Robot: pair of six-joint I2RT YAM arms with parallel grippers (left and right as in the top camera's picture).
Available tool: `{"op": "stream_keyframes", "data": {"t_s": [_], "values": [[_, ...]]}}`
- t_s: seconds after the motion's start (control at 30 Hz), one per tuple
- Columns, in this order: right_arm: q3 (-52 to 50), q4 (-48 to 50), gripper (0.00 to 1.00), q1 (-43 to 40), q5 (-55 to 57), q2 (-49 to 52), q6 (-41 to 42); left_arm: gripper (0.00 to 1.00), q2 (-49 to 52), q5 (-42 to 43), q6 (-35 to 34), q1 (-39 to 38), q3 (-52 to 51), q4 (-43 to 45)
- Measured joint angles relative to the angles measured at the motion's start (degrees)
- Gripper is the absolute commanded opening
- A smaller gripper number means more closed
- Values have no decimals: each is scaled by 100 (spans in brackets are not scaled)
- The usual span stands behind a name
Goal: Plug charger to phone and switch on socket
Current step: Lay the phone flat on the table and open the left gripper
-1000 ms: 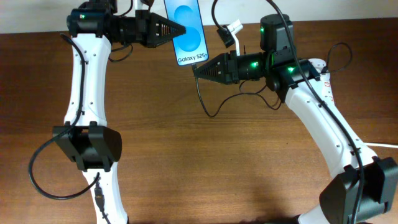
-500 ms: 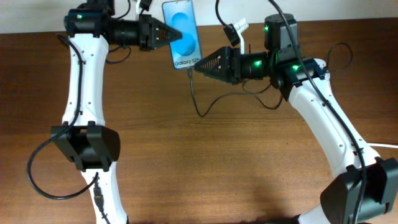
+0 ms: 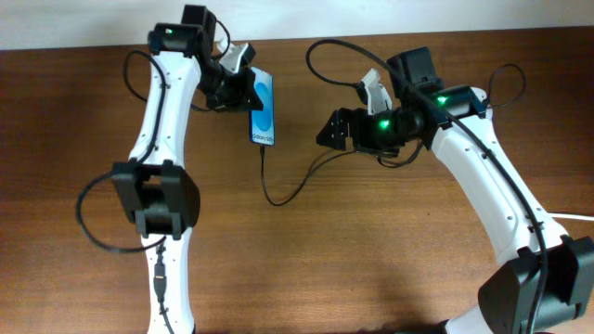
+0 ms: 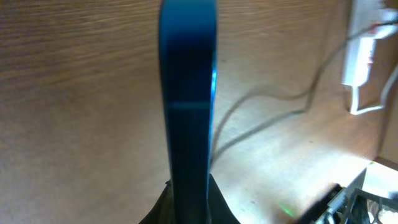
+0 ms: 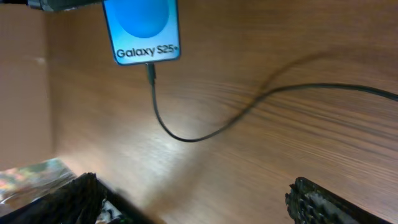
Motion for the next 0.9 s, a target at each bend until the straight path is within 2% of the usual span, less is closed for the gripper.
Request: {"op": "stream_keyframes", "data": {"t_s": [0.2, 0.3, 0.47, 0.6, 0.73, 0.9], "values": [[-2, -149, 98, 0, 404, 0, -24, 0, 568, -92, -9, 39, 0, 101], [-2, -166, 98, 0, 437, 0, -20, 0, 785, -61, 39, 79, 0, -232], [-2, -166, 98, 0, 439, 0, -24, 0, 1095, 577, 562, 55, 0, -1005], [-2, -219, 98, 0, 439, 0, -24, 0, 1152, 852, 822, -114, 0, -964], [-2, -275, 98, 0, 439, 0, -24, 0, 1193, 911, 407, -262, 0, -337], [-2, -273, 98, 0, 442, 0, -22, 0, 1388, 1106, 59, -262, 0, -326]]}}
